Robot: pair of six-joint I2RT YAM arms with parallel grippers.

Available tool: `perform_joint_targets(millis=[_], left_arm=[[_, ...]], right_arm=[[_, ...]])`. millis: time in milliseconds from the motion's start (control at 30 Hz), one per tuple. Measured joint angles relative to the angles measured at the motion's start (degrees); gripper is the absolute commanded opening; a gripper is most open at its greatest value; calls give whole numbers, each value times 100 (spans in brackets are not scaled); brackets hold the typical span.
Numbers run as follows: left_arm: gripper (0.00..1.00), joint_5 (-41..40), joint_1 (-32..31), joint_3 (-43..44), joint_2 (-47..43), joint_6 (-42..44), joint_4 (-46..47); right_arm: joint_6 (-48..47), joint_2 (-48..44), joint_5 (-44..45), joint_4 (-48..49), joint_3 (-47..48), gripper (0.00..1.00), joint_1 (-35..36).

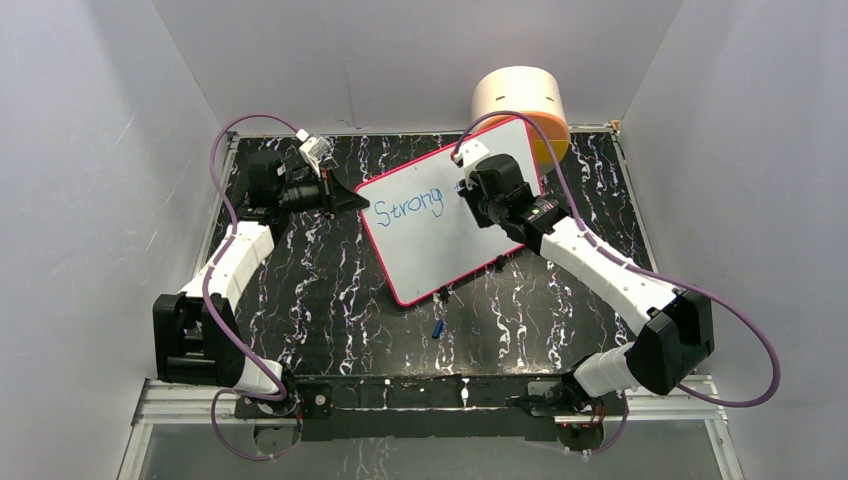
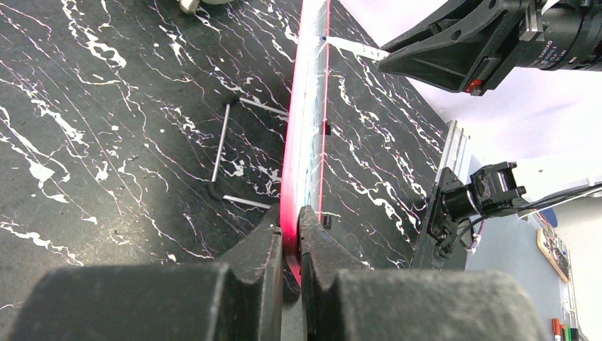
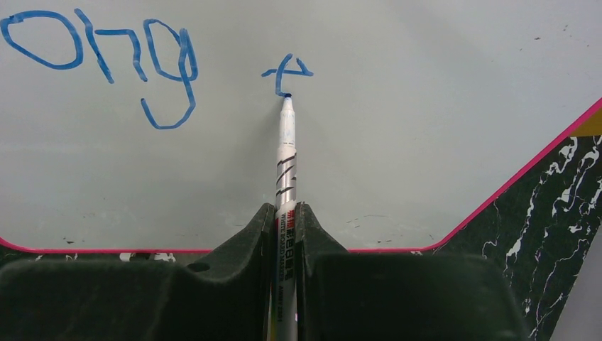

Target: Write a sentence on the whiteboard

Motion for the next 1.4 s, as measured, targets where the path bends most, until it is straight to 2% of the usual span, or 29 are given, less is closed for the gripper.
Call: perform_joint_targets(millis=[1400], left_arm=[[0, 2, 0, 52, 7, 66, -138]], right_arm=[[-153, -114, 144, 166, 72, 0, -184]])
